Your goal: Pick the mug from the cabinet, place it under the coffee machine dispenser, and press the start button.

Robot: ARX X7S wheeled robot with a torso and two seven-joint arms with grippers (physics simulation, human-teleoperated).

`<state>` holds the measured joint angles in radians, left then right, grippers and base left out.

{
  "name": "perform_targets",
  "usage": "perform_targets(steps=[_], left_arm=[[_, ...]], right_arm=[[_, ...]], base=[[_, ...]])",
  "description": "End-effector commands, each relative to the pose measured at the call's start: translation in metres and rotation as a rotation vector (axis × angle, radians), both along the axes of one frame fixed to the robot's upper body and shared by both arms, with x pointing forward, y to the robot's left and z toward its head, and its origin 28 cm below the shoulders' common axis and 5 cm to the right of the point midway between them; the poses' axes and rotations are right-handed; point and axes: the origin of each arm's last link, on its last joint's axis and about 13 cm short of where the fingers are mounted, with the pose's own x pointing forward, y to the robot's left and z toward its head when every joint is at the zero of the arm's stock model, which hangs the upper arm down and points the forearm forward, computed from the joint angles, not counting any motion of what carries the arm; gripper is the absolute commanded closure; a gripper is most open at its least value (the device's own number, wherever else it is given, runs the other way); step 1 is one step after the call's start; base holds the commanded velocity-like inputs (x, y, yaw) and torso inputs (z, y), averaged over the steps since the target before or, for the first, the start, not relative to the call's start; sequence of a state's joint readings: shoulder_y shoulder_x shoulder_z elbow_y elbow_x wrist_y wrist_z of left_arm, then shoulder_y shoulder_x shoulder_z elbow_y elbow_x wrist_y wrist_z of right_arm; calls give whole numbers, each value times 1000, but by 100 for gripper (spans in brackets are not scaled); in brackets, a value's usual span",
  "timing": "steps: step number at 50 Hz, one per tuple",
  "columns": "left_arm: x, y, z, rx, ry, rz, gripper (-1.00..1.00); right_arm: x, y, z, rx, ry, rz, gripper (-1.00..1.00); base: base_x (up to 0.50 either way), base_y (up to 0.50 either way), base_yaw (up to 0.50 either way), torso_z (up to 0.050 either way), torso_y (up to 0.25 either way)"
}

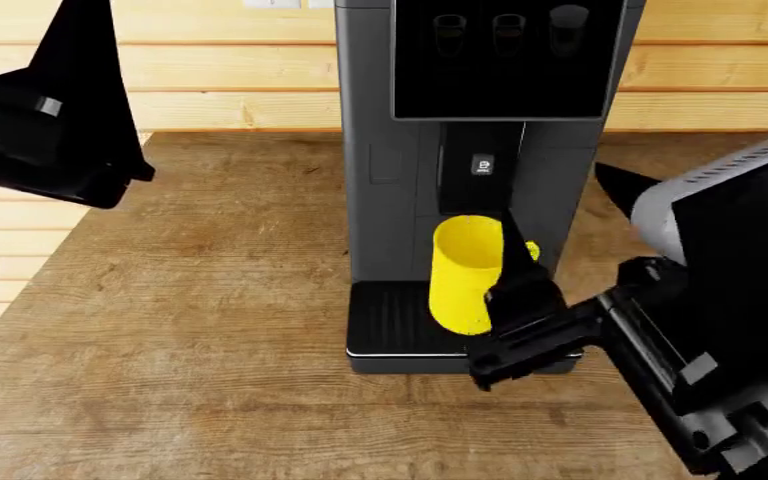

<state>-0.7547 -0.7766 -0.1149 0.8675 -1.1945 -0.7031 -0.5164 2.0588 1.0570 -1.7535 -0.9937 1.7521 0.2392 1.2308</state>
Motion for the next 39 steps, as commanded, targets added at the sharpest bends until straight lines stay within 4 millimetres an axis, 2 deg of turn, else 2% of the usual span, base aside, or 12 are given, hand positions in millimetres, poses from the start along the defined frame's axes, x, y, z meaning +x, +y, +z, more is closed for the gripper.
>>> perform_targets(steps=[1, 6, 13, 19, 31, 39], left_arm=[[-15, 1, 4, -18, -27, 6, -100], [-33, 6, 3, -19, -67, 48, -100], [-56, 16, 3, -13, -127, 103, -100], [-68, 19, 1, -36, -168, 113, -100], [-86, 25, 8, -72, -287, 64, -100], [-91, 27, 12, -129, -340, 45, -100]], right_arm=[[-47, -19, -7, -243, 200, 73, -100], [-68, -44, 39, 96, -356, -76, -100], [-83, -66, 53, 121, -445, -175, -100], [-94, -73, 67, 125, -538, -236, -100], [-99, -77, 86, 183, -701, -273, -100], [-95, -74, 85, 227, -745, -229, -100]], base=[[0, 0, 0, 0, 0], [0, 0, 0, 0, 0], [0, 0, 0, 0, 0], [0, 0, 0, 0, 0], [0, 0, 0, 0, 0], [0, 0, 0, 0, 0]])
